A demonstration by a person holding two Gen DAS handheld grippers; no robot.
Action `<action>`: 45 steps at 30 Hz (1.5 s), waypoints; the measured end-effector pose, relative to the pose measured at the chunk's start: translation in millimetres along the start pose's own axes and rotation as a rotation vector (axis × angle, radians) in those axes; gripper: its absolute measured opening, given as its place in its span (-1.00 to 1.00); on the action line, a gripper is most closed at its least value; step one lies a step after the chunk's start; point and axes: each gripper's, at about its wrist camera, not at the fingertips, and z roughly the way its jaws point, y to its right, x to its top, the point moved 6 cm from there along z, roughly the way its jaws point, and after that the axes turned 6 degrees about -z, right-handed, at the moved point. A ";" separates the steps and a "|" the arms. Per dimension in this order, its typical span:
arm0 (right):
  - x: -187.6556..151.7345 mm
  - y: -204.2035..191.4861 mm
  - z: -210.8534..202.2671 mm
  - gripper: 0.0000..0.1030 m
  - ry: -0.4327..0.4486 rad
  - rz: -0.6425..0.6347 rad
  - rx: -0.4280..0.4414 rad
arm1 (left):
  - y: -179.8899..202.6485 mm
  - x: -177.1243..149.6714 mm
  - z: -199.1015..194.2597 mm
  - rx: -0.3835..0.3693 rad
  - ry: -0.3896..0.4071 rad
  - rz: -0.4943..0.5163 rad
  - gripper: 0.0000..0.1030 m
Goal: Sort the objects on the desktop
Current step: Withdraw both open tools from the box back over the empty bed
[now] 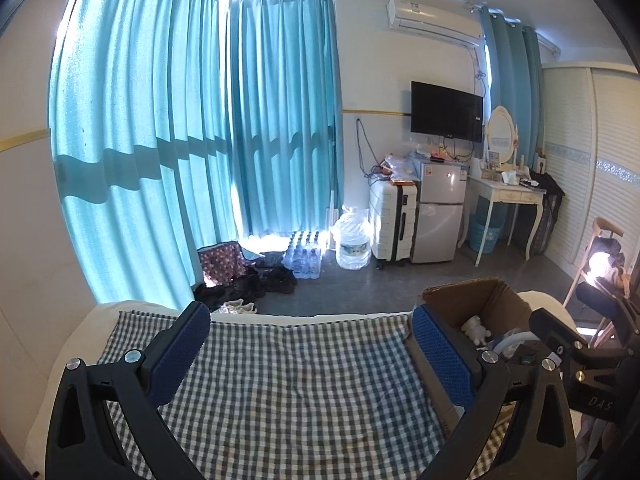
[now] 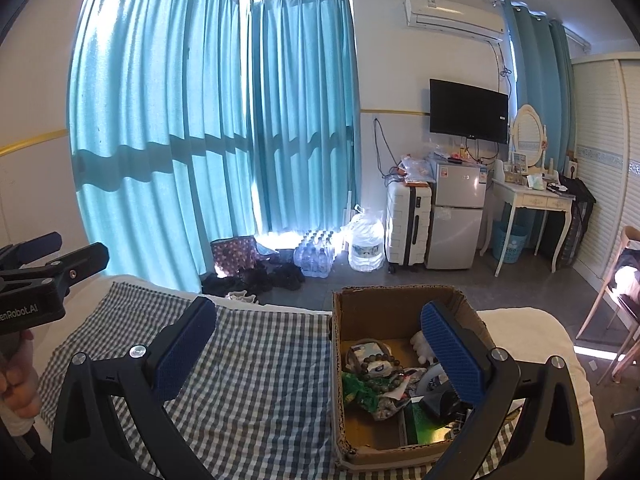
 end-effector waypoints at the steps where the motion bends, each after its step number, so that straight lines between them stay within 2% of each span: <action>1: -1.4 -1.3 5.0 1.00 -0.005 0.004 -0.003 | -4.0 -2.0 2.3 0.006 -0.003 -0.001 1.00; 7: -9.5 -18.9 28.9 1.00 -0.039 0.013 0.027 | -31.5 -19.7 20.6 0.018 -0.031 -0.043 1.00; 21: -33.4 -78.6 63.4 1.00 -0.074 -0.083 0.059 | -85.4 -69.6 64.6 0.105 -0.104 -0.091 1.00; 29: -48.2 -87.0 78.3 1.00 -0.103 -0.099 0.044 | -90.7 -89.4 79.2 0.093 -0.135 -0.085 1.00; 45: -55.0 -80.9 84.9 1.00 -0.118 -0.066 -0.001 | -85.5 -99.4 82.8 0.080 -0.160 -0.084 1.00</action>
